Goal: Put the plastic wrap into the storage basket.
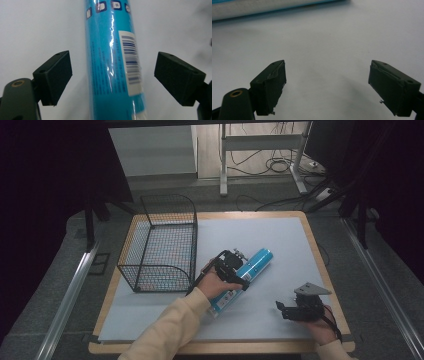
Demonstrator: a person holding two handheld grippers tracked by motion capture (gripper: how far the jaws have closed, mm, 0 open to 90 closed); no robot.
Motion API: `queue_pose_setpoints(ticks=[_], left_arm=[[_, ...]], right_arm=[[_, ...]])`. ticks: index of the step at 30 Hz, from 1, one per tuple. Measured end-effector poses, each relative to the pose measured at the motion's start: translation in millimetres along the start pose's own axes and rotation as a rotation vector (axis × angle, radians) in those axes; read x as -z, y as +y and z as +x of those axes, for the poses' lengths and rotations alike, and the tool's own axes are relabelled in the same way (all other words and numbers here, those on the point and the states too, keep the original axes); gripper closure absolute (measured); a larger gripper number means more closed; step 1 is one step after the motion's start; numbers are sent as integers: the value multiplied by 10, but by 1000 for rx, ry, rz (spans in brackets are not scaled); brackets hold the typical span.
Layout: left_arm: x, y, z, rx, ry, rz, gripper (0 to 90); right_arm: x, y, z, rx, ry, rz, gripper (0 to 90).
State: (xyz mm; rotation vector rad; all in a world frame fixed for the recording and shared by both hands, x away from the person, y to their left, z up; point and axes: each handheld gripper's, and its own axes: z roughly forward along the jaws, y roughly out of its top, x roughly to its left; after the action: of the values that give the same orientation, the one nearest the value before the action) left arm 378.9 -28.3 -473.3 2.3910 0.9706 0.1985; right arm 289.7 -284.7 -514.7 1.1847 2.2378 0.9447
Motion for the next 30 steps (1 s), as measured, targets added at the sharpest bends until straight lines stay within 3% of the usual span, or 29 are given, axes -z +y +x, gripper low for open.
queue_pose_setpoints(ticks=[14, 19, 22, 26, 28, 30], left_arm=[[-313, 170, 57, 3, 10, 83, 138], [-441, 171, 44, -24, 8, 140, 138], [-450, 180, 42, -24, 11, 146, 145], [-485, 194, 47, -20, -8, 180, 166], [-497, 201, 38, -11, -41, 193, 221], [-488, 207, 16, -20, -42, 192, 255]], right_arm=[[-10, -10, -17, -2, 1, 9, 150], [-17, -12, -17, 0, -1, 13, 150], [-21, -14, -23, -1, -4, 16, 150], [-25, -16, -31, 0, -6, 18, 150], [-25, -17, -33, 2, -10, 18, 150], [-23, -17, -34, 2, -10, 19, 150]])
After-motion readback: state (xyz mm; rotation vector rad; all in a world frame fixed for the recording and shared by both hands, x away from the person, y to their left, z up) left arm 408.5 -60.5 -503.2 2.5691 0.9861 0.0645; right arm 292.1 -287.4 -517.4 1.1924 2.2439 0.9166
